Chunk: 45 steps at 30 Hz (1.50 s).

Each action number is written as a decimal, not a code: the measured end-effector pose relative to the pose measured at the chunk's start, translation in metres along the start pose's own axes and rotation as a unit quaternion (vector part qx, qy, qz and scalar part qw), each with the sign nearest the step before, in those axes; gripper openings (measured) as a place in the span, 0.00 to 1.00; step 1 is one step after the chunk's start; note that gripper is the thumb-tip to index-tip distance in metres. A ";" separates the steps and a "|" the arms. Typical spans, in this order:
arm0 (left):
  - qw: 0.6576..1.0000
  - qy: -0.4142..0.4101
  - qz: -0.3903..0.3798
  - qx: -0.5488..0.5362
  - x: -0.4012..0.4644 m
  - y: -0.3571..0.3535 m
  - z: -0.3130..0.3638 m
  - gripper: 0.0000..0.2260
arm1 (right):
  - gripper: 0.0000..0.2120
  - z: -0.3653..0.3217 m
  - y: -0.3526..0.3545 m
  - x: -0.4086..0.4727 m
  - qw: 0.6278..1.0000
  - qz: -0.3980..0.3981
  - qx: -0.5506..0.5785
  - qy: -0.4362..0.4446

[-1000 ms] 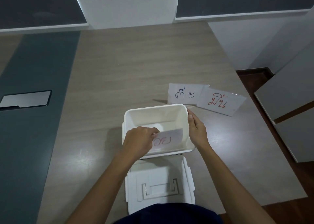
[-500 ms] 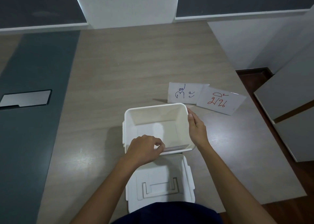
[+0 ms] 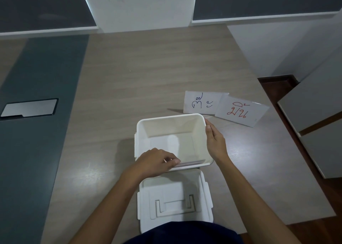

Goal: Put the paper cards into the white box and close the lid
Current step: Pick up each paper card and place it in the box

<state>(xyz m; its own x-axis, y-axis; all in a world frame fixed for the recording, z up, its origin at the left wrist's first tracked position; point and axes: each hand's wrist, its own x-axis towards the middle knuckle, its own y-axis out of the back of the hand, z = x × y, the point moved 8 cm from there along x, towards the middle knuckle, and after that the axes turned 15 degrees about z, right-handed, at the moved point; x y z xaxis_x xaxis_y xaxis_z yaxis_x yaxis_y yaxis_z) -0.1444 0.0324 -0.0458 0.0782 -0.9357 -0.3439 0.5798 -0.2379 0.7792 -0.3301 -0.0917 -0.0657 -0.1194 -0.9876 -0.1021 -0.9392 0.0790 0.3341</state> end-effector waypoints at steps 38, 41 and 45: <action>0.826 0.215 0.355 -0.380 -0.003 0.032 -0.078 0.21 | 0.26 -0.061 -0.037 0.151 0.866 -0.021 -0.431 0.252; 0.828 0.208 0.351 -0.385 0.001 0.031 -0.081 0.21 | 0.23 -0.060 -0.041 0.162 0.874 -0.026 -0.432 0.220; 0.828 0.208 0.354 -0.383 0.002 0.030 -0.081 0.20 | 0.16 -0.062 -0.049 0.160 0.886 -0.017 -0.403 0.230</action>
<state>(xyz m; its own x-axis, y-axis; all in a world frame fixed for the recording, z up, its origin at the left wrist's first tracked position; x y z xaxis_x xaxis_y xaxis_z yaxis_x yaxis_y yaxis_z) -0.0610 0.0441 -0.0657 0.7976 -0.5624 -0.2182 0.6016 0.7153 0.3555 -0.2828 -0.2626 -0.0403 0.2225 -0.9528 0.2066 -0.3834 0.1093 0.9171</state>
